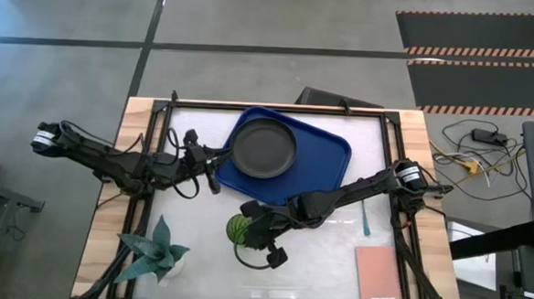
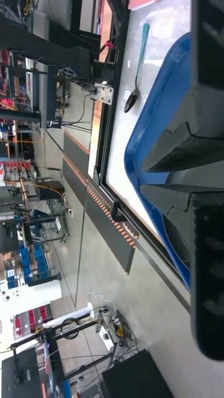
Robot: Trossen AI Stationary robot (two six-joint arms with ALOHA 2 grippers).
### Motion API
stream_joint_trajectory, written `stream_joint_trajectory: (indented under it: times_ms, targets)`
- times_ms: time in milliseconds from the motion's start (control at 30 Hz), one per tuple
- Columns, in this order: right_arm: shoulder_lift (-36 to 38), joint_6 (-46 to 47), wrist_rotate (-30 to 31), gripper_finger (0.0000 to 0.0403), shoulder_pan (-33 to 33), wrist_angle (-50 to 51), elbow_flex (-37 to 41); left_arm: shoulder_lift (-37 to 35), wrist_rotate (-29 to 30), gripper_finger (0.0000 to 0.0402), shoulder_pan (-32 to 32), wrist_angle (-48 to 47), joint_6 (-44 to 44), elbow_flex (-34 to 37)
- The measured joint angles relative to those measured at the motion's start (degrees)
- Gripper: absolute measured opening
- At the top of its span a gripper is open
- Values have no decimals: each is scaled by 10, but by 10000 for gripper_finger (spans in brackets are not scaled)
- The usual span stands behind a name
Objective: Pick and place plate/cup/fork/spoon on tray
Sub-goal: Put the green cup on the blue tray to the top right of the black plate
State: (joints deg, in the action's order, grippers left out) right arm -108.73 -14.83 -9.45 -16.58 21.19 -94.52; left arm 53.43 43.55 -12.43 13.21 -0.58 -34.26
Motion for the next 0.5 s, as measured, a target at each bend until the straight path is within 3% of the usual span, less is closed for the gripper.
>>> stream_joint_trajectory:
  times_ms: [233, 500]
  targets:
    - [2, 5, 0, 10, 0, 5, -3, 0, 0, 24, 0, 0, 0, 0]
    - [3, 7, 0, 9, 0, 74, -60, 0, 0, 24, 0, 0, 0, 0]
